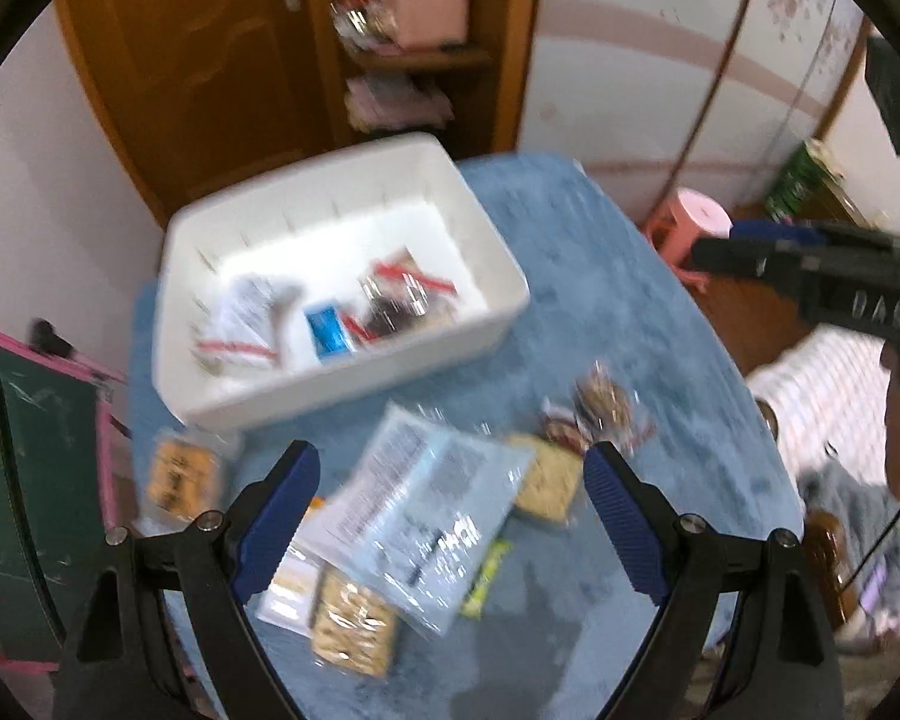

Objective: Organize snacks
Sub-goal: 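Move both tools back over the remaining snacks, then grasp the clear nut pack with the right gripper while the left grasps the large clear printed bag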

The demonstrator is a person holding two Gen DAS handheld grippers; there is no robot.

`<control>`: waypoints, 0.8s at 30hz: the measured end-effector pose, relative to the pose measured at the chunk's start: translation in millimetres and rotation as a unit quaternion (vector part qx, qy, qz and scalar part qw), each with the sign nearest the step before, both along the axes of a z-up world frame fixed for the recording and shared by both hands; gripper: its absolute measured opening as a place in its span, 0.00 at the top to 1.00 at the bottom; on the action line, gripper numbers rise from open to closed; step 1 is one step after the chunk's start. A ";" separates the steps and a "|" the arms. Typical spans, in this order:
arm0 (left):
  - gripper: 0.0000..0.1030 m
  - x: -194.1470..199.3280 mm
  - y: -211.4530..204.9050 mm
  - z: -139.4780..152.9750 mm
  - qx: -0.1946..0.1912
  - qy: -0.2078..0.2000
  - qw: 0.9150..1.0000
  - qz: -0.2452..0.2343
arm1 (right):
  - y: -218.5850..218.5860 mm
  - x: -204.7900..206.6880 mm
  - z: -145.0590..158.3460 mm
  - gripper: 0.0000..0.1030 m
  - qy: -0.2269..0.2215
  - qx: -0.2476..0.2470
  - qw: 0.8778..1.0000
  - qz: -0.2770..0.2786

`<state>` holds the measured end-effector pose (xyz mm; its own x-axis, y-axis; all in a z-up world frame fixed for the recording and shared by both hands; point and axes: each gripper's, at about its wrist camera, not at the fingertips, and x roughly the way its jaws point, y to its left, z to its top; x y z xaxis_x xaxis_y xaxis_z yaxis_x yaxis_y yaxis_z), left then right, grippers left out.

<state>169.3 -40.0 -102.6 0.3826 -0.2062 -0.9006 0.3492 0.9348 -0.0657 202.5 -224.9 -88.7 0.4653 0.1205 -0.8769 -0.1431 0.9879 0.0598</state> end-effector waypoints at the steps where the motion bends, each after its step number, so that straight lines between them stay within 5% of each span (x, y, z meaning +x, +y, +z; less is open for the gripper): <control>1: 0.14 0.3 0.2 -10.1 0.000 0.015 1.000 -0.005 | -1.8 -0.1 -6.1 0.50 0.007 -0.001 1.000 -0.001; 12: 0.14 2.3 -4.7 -89.3 0.053 0.101 0.993 -0.035 | -17.4 3.6 -82.0 0.50 0.101 0.000 0.995 -0.015; 24: 0.14 22.2 1.6 -131.9 0.075 0.146 0.986 -0.036 | -27.0 17.2 -160.7 0.50 0.189 0.003 0.981 -0.040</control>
